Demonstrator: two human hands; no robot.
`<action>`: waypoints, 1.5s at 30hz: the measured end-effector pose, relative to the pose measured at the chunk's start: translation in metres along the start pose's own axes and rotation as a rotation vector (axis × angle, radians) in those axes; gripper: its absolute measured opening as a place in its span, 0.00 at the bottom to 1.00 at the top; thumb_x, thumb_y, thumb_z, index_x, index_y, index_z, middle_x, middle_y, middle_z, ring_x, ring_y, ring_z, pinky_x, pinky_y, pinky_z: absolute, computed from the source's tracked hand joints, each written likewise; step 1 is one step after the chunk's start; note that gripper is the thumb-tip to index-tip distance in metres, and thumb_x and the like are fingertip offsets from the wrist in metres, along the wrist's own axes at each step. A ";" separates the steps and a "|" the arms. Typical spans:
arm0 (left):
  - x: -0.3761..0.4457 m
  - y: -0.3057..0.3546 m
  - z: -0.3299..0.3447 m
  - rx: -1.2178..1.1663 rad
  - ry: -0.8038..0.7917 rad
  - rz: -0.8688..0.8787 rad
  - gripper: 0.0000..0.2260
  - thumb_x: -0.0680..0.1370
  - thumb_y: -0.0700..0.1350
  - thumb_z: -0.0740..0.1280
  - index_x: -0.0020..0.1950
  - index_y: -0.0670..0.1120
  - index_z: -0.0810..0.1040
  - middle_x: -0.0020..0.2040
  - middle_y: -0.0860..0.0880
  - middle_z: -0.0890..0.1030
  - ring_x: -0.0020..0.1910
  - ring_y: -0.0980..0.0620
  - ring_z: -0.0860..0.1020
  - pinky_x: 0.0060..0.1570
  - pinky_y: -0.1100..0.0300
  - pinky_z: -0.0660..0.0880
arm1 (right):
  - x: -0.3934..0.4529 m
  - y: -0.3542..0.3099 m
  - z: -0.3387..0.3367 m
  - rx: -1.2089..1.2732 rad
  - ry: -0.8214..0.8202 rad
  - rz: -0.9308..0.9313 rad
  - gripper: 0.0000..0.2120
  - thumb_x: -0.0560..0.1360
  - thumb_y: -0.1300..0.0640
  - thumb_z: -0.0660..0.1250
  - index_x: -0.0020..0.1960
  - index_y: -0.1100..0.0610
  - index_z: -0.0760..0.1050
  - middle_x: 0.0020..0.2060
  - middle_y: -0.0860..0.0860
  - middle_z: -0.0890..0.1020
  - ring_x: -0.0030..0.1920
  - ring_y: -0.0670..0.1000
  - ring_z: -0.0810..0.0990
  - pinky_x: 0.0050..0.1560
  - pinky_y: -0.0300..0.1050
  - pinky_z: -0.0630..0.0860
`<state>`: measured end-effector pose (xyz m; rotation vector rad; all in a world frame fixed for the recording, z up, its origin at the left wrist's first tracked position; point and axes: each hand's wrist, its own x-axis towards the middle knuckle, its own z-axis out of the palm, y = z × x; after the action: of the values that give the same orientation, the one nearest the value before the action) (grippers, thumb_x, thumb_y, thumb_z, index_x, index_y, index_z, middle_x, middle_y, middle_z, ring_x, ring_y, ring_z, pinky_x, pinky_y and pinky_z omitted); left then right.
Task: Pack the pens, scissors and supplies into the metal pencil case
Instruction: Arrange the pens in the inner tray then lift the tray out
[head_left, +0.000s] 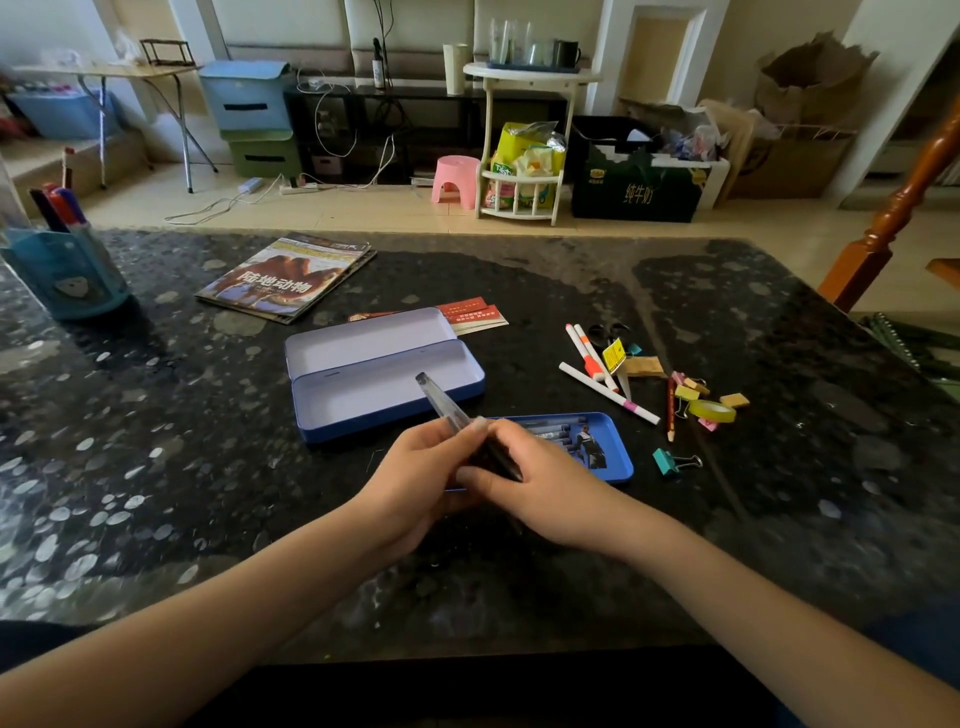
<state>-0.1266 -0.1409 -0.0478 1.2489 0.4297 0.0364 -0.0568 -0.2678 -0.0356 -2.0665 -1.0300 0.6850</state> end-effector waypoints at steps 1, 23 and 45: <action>0.001 0.002 -0.002 -0.052 0.014 -0.015 0.11 0.79 0.45 0.62 0.54 0.42 0.79 0.44 0.43 0.84 0.41 0.50 0.82 0.36 0.58 0.79 | 0.001 0.001 0.000 0.044 0.012 -0.008 0.21 0.78 0.47 0.62 0.69 0.47 0.64 0.60 0.42 0.75 0.51 0.35 0.74 0.47 0.29 0.71; 0.003 0.011 -0.013 -0.127 0.000 -0.133 0.05 0.77 0.41 0.64 0.50 0.40 0.75 0.47 0.39 0.84 0.42 0.45 0.84 0.39 0.54 0.82 | 0.014 0.021 -0.035 1.260 0.337 0.180 0.07 0.76 0.64 0.64 0.45 0.57 0.81 0.38 0.52 0.83 0.42 0.46 0.81 0.45 0.39 0.79; 0.028 -0.002 -0.050 1.161 0.118 0.262 0.15 0.70 0.46 0.74 0.52 0.51 0.73 0.35 0.55 0.72 0.34 0.58 0.72 0.33 0.68 0.66 | 0.023 0.046 -0.016 -0.259 0.051 -0.040 0.07 0.73 0.60 0.70 0.47 0.48 0.80 0.43 0.40 0.77 0.46 0.40 0.76 0.48 0.32 0.71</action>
<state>-0.1178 -0.0891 -0.0701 2.4534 0.3844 0.0901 -0.0120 -0.2739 -0.0658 -2.2643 -1.1791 0.4964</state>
